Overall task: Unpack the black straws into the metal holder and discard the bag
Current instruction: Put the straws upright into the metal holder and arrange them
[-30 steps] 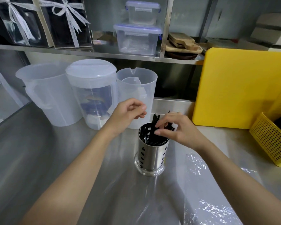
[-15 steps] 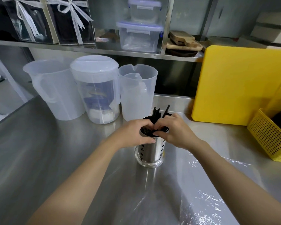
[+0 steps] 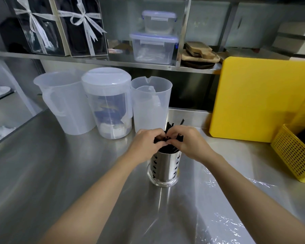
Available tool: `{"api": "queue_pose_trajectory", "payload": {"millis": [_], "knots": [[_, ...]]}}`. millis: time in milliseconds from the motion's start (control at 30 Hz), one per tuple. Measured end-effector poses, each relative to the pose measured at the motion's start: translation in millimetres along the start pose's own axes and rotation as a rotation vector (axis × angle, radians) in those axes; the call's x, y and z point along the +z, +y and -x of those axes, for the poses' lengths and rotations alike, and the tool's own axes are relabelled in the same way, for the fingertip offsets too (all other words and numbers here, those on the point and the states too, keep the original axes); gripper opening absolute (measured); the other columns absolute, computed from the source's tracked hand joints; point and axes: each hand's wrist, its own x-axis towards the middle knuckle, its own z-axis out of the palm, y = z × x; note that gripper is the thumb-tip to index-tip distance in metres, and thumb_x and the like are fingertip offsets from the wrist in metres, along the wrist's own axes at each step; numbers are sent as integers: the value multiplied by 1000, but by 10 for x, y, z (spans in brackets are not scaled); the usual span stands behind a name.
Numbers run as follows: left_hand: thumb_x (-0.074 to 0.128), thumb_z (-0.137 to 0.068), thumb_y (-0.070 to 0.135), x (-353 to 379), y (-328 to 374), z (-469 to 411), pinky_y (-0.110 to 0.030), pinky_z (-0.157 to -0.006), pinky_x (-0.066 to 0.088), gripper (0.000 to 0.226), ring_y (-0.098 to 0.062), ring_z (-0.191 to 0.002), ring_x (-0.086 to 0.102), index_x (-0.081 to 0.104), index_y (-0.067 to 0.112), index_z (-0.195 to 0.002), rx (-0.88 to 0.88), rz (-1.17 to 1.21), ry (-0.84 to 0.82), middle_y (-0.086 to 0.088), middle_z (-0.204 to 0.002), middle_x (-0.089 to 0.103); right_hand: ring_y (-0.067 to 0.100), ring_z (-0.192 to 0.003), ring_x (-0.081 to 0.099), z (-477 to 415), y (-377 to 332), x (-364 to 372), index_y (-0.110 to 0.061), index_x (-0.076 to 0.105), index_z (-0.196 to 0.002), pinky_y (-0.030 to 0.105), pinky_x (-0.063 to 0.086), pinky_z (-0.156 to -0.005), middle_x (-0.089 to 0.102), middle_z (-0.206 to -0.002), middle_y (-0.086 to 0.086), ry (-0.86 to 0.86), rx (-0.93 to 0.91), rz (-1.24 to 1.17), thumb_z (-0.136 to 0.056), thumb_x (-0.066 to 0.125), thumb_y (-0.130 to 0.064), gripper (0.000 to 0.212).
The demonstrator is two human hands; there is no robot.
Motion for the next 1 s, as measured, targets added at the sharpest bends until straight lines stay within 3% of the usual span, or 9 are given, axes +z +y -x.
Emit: {"api": "queue_pose_trajectory", "payload": {"millis": [100,167,233,333,433,567,667,767,1000], "knots": [[67,-81,25,-36,38,-14,-26,-75,44,8,-19,-84,60,66,22,-88,-25,78,22,1,-87,69,-16,-71,55,-20,-49,-48,-6,67,-91,-1,38,-69,62,-78,-6,12,73,-102,-79,67,-3,13],[67,-81,25,-57,62,-26,-29,-77,45,5,-18,-86,61,64,23,-85,-33,105,27,5,-84,67,-19,-73,54,-36,-64,-68,-6,67,-92,-1,38,-69,64,-79,-4,25,106,-153,-79,67,-4,13],[67,-81,23,-79,86,-34,-27,-77,45,7,-15,-87,61,61,26,-80,-28,117,30,10,-78,64,-13,-75,58,-50,-68,-84,-9,66,-94,3,42,-72,66,-82,-2,39,132,-195,-79,67,-5,15],[67,-80,23,-109,135,-32,-10,-71,40,17,-4,-82,60,56,33,-74,-11,137,49,19,-73,61,-2,-78,59,-65,-76,-106,-9,67,-95,16,47,-77,67,-84,-1,67,142,-217,-79,67,-5,17],[68,-79,22,-117,168,-38,-3,-70,38,19,9,-78,57,56,35,-73,-5,181,86,20,-73,62,1,-78,59,-83,-77,-129,-9,68,-95,17,47,-77,67,-84,1,103,131,-218,-78,69,-6,17],[70,-77,23,-143,198,-75,-11,-78,42,13,4,-84,60,62,33,-74,0,200,102,18,-78,66,1,-74,60,-97,-62,-158,-9,69,-93,16,47,-73,67,-82,1,121,114,-224,-78,70,-8,15],[71,-76,21,-185,224,-88,-5,-75,40,16,14,-77,58,64,34,-73,7,222,92,21,-75,66,-8,-73,58,-115,-48,-179,-9,69,-92,10,45,-68,66,-80,-1,135,108,-231,-77,70,-9,15],[71,-77,16,-214,263,-104,-2,-74,42,12,15,-74,60,68,28,-78,25,269,88,20,-75,67,-8,-73,58,-135,-54,-211,-10,69,-91,12,46,-69,67,-80,0,160,92,-248,-76,71,-9,15],[72,-76,12,-283,376,-179,-21,-88,50,28,-6,-80,69,63,38,-82,25,390,71,15,-70,72,-5,-76,58,-202,-183,-306,-6,68,-92,10,46,-70,62,-77,-11,206,3,-292,-77,70,-5,16]]}}
